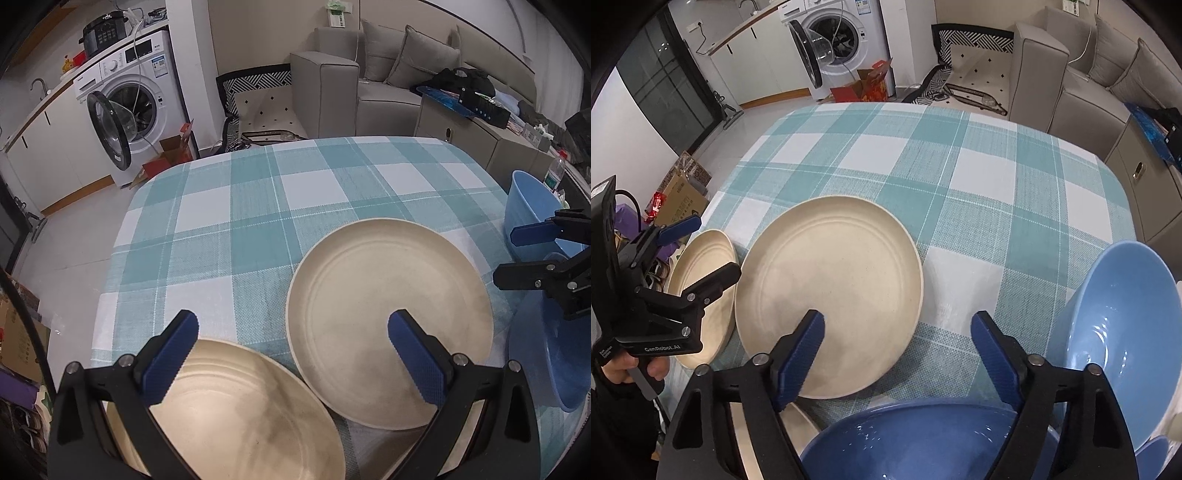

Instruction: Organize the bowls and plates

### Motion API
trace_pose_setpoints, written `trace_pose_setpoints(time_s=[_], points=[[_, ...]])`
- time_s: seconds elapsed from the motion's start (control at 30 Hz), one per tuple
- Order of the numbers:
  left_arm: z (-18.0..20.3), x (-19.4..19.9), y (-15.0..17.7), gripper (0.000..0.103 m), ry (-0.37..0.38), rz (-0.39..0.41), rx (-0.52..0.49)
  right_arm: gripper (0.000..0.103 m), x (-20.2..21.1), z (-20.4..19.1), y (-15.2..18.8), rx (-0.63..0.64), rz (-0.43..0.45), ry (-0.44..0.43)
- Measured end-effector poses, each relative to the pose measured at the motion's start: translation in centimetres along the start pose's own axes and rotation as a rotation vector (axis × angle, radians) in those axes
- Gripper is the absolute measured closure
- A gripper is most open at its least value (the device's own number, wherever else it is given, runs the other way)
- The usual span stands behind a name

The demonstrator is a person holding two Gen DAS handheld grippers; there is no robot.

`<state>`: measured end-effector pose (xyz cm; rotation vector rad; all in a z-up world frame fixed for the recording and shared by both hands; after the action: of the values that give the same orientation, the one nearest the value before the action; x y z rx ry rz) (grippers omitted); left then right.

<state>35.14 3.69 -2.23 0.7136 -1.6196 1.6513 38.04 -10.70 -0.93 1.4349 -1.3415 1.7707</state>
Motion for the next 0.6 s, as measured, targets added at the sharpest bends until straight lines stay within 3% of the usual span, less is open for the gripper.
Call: trace_pose_setpoints(time_s=[0.47,0.6], points=[[0.6,-2.1,0.1,0.001,0.018,-0.086,-0.030,0.031,-2.7,-0.4,-0.1,0.003,-0.129,-0.012],[0.6,-2.6,0.2,0.001,0.025,-0.107,-0.032,0.038,-3.7,-0.4,0.1,0.004,-0.168,-0.006]])
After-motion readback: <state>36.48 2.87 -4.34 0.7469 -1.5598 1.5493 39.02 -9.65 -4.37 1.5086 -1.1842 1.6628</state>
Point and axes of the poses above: each gripper's, at about its wrist camera, not at the fingertips, and x roughly against the way its jaws point, z to its right, y to its underside, the point moved 4 cm from there along -x, roughly the way its jaws point, and after that the axes turned 6 degrees about y, right-handed, at the moved point
